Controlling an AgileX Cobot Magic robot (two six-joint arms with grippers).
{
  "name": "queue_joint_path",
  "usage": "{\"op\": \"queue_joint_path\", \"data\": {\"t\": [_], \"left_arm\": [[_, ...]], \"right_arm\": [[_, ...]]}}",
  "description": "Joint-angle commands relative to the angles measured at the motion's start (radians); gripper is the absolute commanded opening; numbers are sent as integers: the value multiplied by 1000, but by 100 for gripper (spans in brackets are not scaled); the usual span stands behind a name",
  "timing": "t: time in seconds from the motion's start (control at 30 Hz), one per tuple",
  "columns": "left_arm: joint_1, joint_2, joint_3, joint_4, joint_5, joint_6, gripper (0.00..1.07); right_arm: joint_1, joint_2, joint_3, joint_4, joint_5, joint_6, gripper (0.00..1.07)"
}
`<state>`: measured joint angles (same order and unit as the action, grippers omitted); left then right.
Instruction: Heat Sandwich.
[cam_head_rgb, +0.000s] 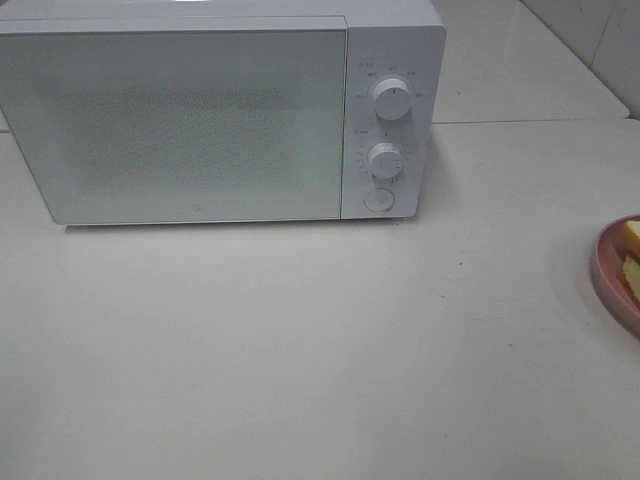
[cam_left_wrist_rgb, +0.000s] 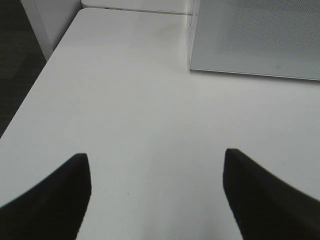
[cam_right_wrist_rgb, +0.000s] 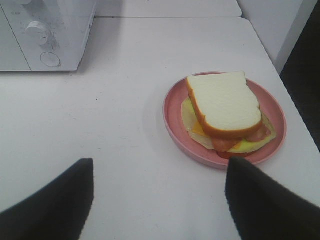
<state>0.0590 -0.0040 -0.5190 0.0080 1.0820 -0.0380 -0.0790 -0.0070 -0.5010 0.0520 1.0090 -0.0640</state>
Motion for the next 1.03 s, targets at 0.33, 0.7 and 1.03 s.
{"op": "queue_joint_path", "data": {"t": [0.33,0.7,1.03], "left_arm": [[-5,-24,3,3,-12,-7,71],[-5,-24,3,3,-12,-7,71],[-5,-24,3,3,-12,-7,71]], "right_arm": [[2,-24,1,2,-11,2,71],[2,-24,1,2,-11,2,71],[2,-24,1,2,-11,2,71]]}}
